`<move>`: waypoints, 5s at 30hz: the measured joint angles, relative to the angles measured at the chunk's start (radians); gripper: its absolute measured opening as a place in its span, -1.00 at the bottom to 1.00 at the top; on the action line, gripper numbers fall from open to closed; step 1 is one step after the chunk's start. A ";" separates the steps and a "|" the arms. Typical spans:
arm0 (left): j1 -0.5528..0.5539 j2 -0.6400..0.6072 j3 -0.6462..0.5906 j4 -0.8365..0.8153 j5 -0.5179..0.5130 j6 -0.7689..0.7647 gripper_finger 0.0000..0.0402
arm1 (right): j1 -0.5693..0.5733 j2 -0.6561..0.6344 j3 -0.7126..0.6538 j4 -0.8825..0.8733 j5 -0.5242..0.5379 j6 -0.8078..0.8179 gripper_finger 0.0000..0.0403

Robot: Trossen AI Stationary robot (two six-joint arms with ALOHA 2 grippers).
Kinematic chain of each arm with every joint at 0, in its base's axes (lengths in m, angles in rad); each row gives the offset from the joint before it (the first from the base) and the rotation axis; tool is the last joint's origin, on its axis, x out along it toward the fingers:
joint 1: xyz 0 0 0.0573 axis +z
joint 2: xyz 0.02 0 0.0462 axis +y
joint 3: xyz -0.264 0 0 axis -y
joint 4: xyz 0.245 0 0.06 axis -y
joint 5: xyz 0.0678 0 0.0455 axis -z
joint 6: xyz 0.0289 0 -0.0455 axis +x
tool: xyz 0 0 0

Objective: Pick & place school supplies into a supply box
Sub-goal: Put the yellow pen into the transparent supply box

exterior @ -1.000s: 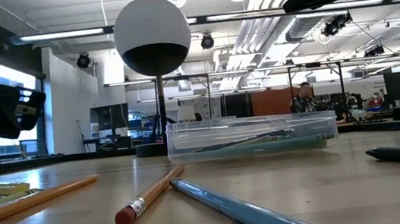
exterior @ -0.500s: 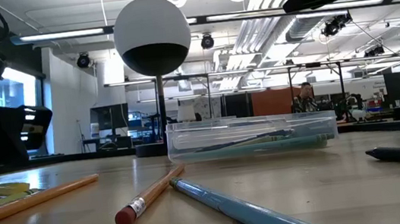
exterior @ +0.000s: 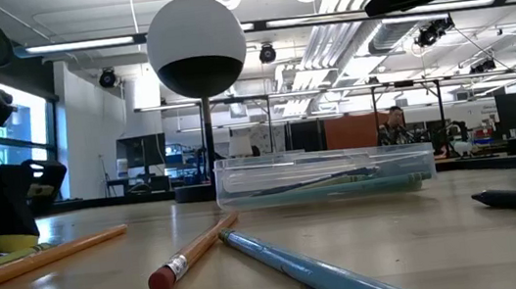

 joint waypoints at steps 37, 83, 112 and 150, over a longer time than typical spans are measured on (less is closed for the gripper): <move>0.000 0.003 0.113 -0.082 -0.037 -0.014 -0.14 | 0.000 0.000 0.000 0.001 -0.023 0.000 -0.47; 0.000 -0.001 0.180 -0.252 -0.041 -0.001 -0.14 | 0.000 0.000 0.000 0.031 -0.023 -0.008 -0.46; -0.001 0.087 0.153 -0.161 -0.070 -0.183 -0.16 | 0.000 0.000 0.000 0.042 -0.023 0.000 -0.46; 0.016 0.099 0.291 -0.194 -0.578 -0.067 -0.52 | 0.000 0.000 0.000 0.046 -0.023 0.052 -0.48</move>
